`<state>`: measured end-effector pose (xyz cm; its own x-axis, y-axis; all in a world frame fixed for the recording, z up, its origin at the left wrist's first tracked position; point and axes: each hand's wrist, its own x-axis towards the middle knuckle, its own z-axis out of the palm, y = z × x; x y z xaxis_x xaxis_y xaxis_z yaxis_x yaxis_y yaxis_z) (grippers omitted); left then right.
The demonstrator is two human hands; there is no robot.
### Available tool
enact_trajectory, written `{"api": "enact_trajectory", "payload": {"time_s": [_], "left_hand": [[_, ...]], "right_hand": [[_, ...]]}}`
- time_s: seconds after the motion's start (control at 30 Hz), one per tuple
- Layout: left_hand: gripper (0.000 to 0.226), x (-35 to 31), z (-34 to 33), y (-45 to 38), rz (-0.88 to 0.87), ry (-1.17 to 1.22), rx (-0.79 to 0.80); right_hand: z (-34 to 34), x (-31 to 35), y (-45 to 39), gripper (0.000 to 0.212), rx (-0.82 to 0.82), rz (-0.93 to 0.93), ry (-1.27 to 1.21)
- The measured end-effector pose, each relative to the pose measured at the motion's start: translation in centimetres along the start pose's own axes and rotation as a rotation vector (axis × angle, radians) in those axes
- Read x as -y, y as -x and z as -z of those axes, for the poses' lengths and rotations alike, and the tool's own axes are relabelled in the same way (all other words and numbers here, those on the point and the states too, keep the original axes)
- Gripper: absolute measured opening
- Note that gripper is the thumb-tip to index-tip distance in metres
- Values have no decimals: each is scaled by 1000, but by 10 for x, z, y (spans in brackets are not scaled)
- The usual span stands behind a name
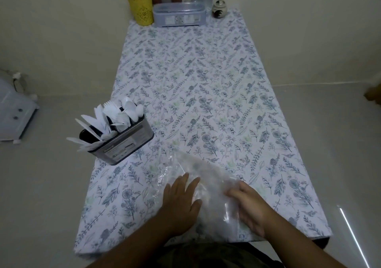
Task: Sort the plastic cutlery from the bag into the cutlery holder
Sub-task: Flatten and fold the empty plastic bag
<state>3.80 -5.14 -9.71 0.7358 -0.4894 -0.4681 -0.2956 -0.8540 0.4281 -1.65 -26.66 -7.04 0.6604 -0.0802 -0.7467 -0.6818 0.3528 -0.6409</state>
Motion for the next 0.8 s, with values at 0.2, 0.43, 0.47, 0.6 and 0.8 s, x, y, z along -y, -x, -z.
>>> {"api": "enact_trajectory", "payload": {"time_s": [0.2, 0.43, 0.47, 0.6, 0.8], "left_hand": [[66, -39, 13, -21, -9, -113, -133], [31, -152, -4, -69, -450, -121, -187], [31, -174, -11, -77, -492, -75, -157], [43, -271, -51, -101, -678, 20, 26], [39, -391, -128, -129, -799, 120, 397]], "right_hand": [[16, -9, 11, 11, -243, 317, 329], [95, -5, 59, 28, -500, 445, 64], [111, -5, 69, 27, -554, 450, -12], [181, -15, 107, 28, -695, 427, -298], [282, -54, 128, 40, -983, 433, -244]]}}
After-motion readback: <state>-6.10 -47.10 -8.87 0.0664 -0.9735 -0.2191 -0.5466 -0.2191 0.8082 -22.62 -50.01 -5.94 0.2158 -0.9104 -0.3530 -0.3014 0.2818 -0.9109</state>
